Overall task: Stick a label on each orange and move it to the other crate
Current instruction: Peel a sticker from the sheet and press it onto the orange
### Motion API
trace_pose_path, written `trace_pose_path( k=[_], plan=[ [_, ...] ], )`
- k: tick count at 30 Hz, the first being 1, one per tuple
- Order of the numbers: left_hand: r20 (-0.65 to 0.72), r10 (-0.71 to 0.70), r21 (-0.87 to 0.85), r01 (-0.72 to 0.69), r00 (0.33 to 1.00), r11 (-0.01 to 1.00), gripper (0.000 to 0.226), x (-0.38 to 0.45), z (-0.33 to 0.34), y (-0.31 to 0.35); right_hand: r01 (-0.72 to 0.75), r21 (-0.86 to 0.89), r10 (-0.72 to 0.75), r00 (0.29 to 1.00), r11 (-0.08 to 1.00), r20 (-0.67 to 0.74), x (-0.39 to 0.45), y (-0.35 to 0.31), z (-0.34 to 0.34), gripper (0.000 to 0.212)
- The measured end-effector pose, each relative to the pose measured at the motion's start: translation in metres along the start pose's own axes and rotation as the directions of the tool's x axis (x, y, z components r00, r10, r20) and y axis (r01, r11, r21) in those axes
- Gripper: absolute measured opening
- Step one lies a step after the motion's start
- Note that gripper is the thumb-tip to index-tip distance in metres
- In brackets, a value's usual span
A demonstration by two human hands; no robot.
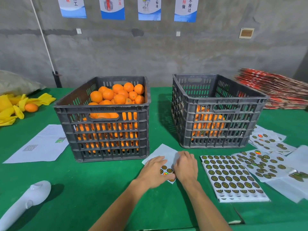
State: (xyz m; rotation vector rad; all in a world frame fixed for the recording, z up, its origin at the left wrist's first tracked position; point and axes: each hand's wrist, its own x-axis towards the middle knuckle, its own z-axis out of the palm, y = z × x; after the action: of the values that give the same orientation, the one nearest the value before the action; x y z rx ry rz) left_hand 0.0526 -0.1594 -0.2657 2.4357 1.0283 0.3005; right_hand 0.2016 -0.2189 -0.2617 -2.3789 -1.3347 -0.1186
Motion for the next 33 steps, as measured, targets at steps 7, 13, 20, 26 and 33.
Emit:
trace_pose_path(
  k=[7,13,20,26,33],
  plan=[
    [-0.233,-0.047,-0.088,0.027,0.971,0.996,0.048,-0.003,0.000,-0.005,-0.084,0.370,0.131,0.986,0.925,-0.102,-0.002,-0.010,0.002,0.043],
    [-0.352,-0.202,-0.422,0.037,0.914,0.906,0.034,-0.002,-0.006,0.002,-0.178,0.647,0.280,0.958,0.742,-0.057,-0.002,-0.013,-0.004,0.050],
    [-0.380,-0.218,-0.507,-0.006,0.899,0.862,0.020,0.003,-0.011,0.010,-0.026,0.931,0.017,1.000,0.364,0.021,-0.004,-0.021,-0.007,0.031],
    [-0.348,-0.233,-0.653,-0.056,0.908,0.755,0.014,0.003,-0.020,0.019,0.036,0.903,-0.011,0.999,0.429,-0.035,-0.006,-0.024,-0.006,0.033],
    [-0.330,-0.297,-0.733,-0.045,0.896,0.678,0.022,0.007,-0.028,0.020,0.069,0.855,-0.038,0.998,0.515,-0.057,-0.007,-0.021,-0.003,0.032]
  ],
)
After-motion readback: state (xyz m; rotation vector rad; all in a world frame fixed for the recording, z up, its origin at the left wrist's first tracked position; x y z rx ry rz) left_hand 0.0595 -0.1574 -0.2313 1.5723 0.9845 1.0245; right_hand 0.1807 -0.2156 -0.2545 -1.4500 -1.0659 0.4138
